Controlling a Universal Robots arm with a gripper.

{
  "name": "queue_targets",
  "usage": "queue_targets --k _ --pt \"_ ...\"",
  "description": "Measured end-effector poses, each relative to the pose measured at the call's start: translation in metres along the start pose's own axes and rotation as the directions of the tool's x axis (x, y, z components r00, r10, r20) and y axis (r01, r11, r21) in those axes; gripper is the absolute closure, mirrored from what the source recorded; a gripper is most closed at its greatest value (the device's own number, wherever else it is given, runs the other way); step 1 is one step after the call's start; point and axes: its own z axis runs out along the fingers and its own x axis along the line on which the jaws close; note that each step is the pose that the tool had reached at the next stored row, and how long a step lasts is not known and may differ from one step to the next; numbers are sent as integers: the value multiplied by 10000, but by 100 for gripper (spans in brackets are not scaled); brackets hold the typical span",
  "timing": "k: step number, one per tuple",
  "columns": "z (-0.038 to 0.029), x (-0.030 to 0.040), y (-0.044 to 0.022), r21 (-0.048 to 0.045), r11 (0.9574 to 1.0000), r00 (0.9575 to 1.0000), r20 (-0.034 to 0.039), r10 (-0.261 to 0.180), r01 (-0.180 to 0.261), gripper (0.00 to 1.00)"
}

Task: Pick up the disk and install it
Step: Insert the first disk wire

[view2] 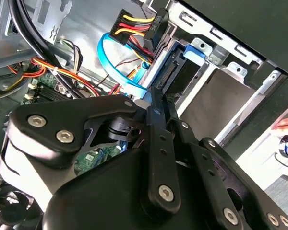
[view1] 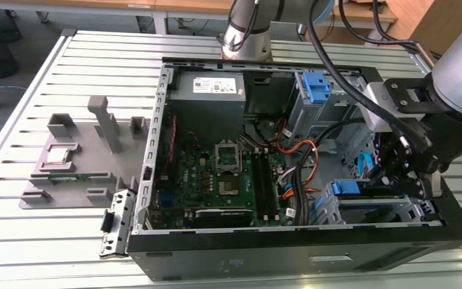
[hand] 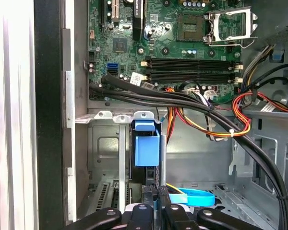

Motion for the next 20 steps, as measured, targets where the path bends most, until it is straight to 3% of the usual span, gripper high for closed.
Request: queue_targets --k 20 --pt "10 -15 -6 4 9996 9996 22 -284 284 84"
